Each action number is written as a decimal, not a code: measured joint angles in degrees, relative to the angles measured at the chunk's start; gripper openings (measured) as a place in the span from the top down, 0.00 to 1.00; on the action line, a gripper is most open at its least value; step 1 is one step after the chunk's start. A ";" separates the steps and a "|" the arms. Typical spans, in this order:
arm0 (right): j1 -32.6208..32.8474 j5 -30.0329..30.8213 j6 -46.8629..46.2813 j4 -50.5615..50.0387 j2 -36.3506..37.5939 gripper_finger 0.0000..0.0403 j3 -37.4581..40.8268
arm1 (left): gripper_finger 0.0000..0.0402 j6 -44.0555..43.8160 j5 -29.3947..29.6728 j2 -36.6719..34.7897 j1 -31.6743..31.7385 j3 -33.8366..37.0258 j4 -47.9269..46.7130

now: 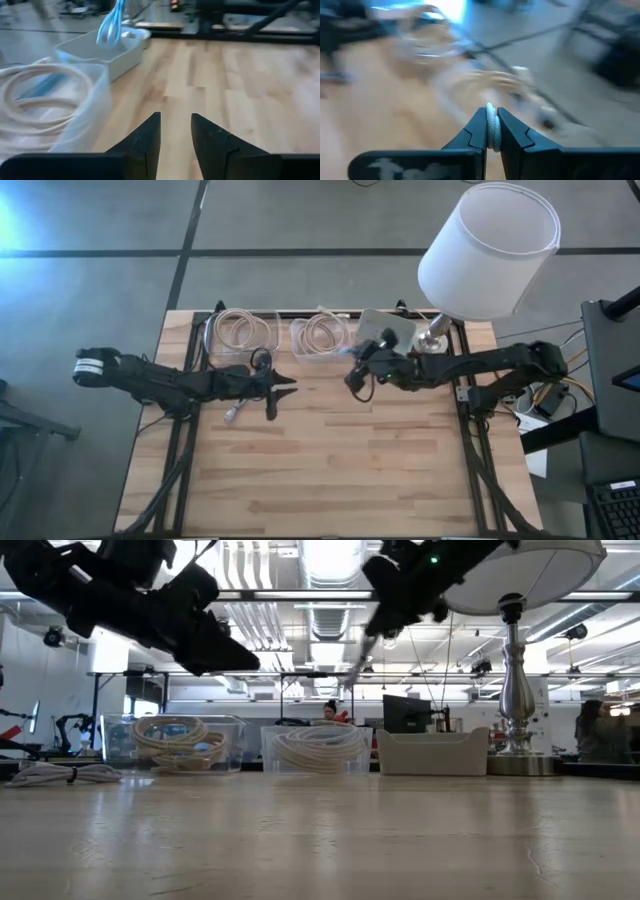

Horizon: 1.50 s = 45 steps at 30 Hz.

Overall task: Pick & Place USB Port
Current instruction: Put the blue USB cable into the gray bin

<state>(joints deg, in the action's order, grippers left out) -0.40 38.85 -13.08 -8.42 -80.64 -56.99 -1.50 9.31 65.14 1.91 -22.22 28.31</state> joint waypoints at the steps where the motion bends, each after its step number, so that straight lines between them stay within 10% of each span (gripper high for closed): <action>1: 0.00 3.41 -0.30 -2.21 0.95 0.94 0.00 | 0.72 0.00 1.11 0.00 0.00 0.00 -0.39; 7: -1.11 14.99 -8.20 -12.52 3.45 0.94 0.54 | 0.72 0.02 2.29 0.00 0.00 0.00 -1.33; 28: -19.26 -1.43 -12.78 -10.03 -6.93 0.94 6.67 | 0.73 0.83 2.38 0.00 0.02 0.00 -1.35; 45: -20.77 -1.47 -9.36 -8.40 -8.51 0.81 6.67 | 0.73 0.84 2.38 0.00 0.02 0.00 -1.35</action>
<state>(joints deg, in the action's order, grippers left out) -21.17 37.39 -22.45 -16.82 -89.16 -50.33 -0.66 11.68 65.14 1.93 -22.22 26.97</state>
